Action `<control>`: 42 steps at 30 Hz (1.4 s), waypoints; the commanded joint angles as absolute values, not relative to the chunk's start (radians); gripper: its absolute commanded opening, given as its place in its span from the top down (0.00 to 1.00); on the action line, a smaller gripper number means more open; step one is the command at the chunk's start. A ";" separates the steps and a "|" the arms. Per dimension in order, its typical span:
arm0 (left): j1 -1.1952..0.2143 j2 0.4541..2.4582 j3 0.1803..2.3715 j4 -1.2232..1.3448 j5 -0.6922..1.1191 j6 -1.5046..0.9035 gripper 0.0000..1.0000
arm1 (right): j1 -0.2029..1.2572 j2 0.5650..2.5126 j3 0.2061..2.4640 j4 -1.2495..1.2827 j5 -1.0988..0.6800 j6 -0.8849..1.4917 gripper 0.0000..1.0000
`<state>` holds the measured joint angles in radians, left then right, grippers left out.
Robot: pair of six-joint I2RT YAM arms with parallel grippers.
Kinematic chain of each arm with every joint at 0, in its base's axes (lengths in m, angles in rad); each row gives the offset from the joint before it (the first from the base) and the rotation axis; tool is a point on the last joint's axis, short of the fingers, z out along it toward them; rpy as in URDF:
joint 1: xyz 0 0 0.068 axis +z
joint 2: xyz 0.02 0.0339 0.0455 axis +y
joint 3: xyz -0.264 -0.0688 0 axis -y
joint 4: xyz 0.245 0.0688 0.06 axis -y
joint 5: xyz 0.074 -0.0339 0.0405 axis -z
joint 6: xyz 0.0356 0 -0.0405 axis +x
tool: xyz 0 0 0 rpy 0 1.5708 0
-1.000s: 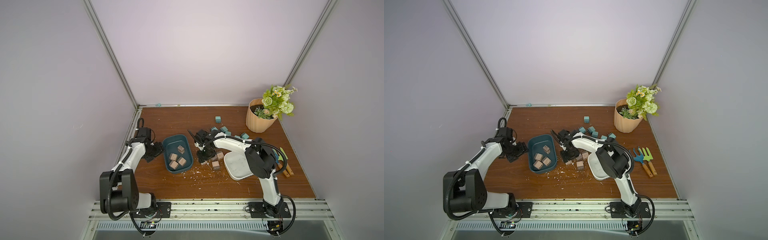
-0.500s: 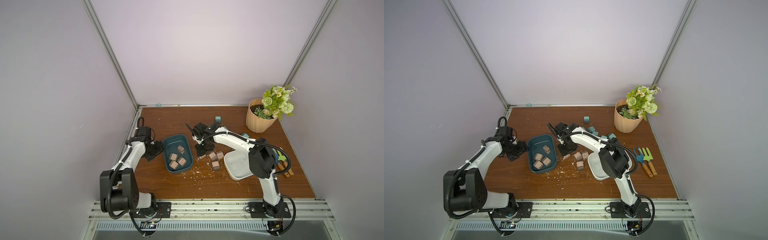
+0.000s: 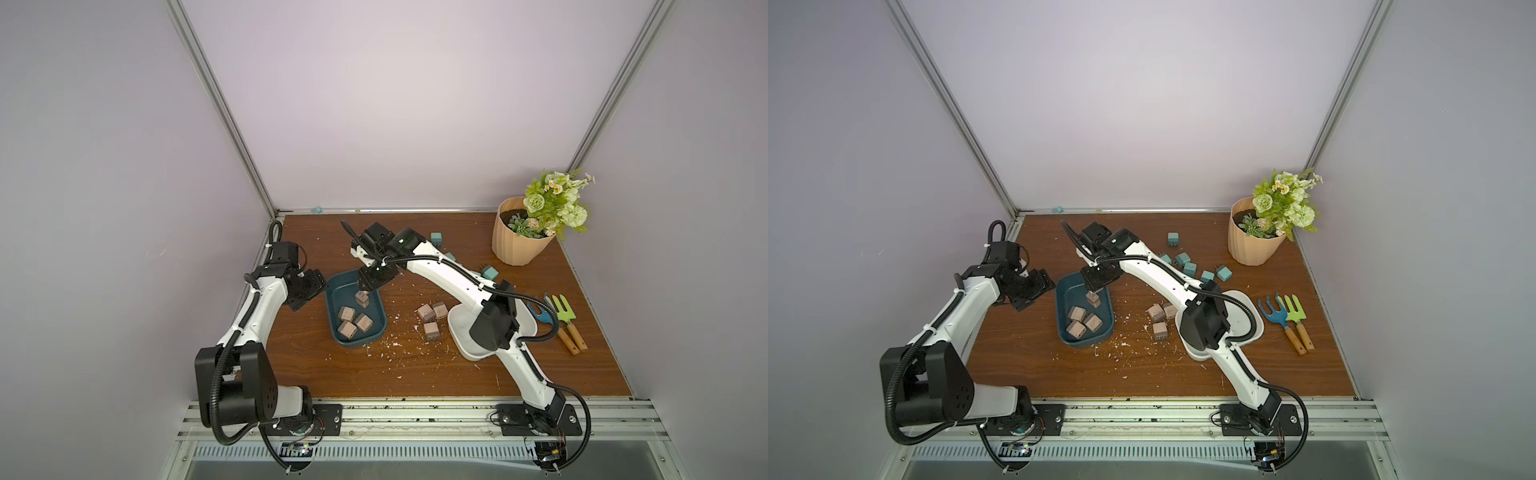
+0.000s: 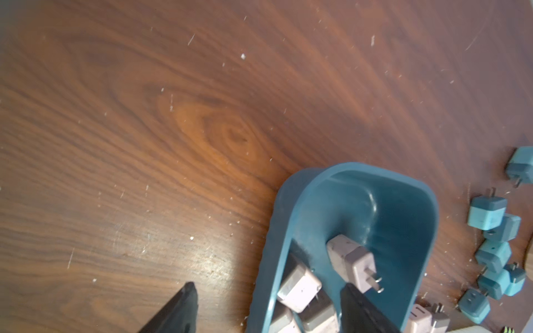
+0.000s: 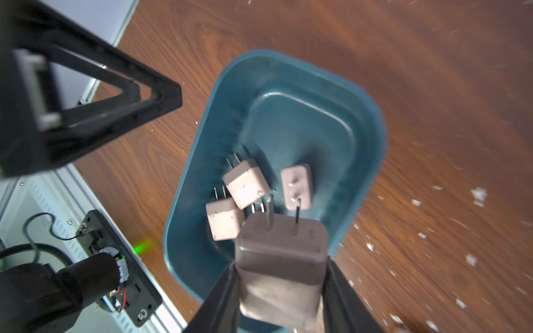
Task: Place the plugs by color into the storage box
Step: Place the plug in the storage box.
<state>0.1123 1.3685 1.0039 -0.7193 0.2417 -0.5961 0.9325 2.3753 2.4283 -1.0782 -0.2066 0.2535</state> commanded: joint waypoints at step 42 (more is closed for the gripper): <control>0.123 1.362 0.973 -0.755 0.202 -0.604 0.21 | 0.947 2.340 2.454 -0.804 -0.138 0.175 0.19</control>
<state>0.1123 1.3487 0.9611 -0.7387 0.2222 -0.5999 0.9581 2.5694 2.4420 -0.7876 -0.1875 0.1673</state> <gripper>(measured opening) 0.795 0.804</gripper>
